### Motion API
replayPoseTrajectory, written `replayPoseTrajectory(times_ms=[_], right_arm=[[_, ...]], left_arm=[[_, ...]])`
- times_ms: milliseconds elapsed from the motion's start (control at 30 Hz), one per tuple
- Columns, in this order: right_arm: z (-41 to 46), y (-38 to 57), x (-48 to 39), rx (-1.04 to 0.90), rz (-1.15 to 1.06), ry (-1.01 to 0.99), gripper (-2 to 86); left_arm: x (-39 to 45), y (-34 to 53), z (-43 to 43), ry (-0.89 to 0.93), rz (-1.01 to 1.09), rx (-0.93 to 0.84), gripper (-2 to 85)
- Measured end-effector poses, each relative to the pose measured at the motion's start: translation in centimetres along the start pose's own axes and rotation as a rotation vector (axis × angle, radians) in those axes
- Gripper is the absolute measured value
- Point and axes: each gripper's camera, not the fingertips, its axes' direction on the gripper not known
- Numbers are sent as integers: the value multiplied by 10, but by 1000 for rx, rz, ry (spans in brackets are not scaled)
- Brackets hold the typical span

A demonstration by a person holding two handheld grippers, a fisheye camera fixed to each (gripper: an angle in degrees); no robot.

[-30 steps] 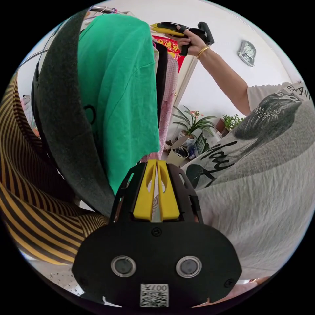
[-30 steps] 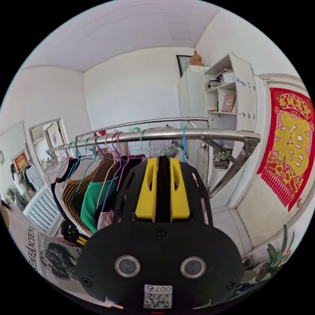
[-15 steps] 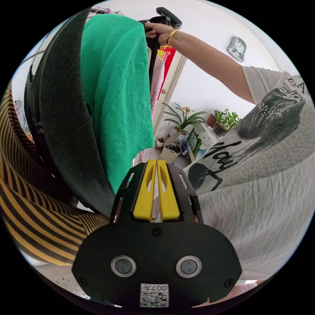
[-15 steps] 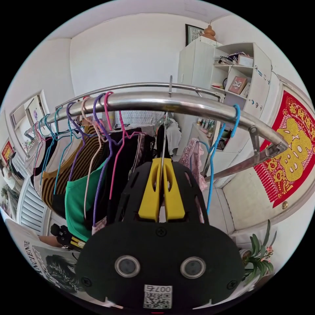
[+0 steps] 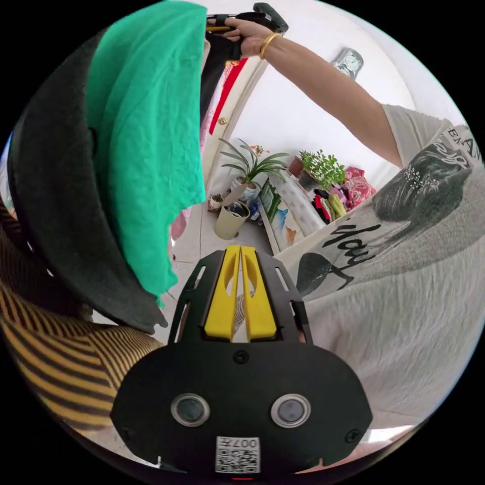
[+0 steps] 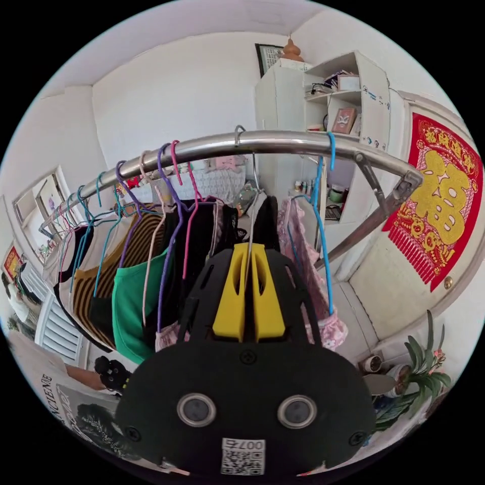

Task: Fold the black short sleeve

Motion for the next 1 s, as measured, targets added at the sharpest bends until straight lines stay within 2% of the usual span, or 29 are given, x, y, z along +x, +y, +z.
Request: replayPoseTrajectory(times_ms=[133, 233, 367, 467, 633, 767, 867, 1000], right_arm=[[-4, -29, 10, -79, 33, 55, 1], [-18, -49, 22, -99, 70, -3, 1], [-11, -86, 39, -178, 128, -67, 1], [-2, -110, 53, -162, 210, -173, 1], [30, -128, 57, -212, 224, -118, 1], [33, -100, 36, -184, 131, -80, 0], [3, -49, 13, -110, 22, -10, -1], [-77, 48, 12, 31, 102, -31, -2]], left_arm=[[1, -28, 0, 13, 87, -20, -10], [6, -45, -5, 7, 114, 17, -10], [8, -47, -5, 46, 66, 57, -10], [13, -44, -2, 61, 26, 46, -10], [18, -37, -2, 55, 9, 11, -10], [8, -23, -12, 3, -30, -1, -9], [-8, -18, -23, 4, -59, 10, -7], [-21, -36, -33, -14, 5, 26, 18]])
